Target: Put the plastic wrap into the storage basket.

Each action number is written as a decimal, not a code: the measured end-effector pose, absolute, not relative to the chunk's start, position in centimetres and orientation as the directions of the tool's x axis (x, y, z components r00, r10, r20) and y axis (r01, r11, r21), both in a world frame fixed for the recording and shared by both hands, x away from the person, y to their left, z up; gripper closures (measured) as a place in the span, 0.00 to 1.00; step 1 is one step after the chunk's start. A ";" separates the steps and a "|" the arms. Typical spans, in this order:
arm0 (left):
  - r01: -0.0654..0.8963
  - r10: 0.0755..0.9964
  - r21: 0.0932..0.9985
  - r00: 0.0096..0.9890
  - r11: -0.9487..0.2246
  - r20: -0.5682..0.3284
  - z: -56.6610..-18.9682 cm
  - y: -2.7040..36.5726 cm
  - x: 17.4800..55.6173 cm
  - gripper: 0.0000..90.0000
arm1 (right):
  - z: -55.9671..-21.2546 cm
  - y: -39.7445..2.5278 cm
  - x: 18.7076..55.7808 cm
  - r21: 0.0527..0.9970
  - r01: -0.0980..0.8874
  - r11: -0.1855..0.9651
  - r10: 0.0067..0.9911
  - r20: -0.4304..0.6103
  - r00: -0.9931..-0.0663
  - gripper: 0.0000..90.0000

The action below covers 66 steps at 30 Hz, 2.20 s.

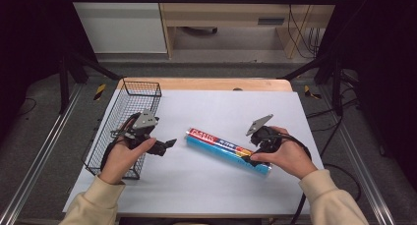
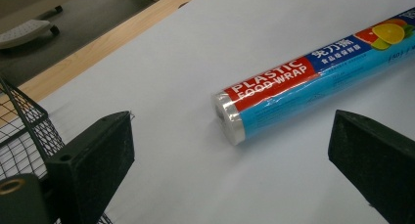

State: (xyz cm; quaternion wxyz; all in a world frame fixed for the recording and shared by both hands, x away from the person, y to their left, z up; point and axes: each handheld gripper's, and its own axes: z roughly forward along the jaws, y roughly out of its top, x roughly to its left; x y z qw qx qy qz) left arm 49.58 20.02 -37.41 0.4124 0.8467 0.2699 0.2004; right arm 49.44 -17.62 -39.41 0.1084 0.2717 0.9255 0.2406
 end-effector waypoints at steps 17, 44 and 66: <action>0.292 0.600 0.785 0.790 -0.547 0.125 -37.6 19.9 49.5 0.04 | -44.5 -15.7 51.3 0.419 0.461 0.782 0.501 0.018 -0.866 0.22; 0.299 0.594 0.767 0.794 -0.568 0.130 -37.8 19.9 49.7 0.04 | -45.4 -15.3 51.4 0.384 0.423 0.821 0.462 -0.010 -0.887 0.36; 0.123 0.375 0.649 0.888 -0.751 0.267 -34.4 17.4 49.7 0.05 | -39.0 -13.8 49.2 0.390 0.186 0.902 0.300 -0.256 -0.919 0.36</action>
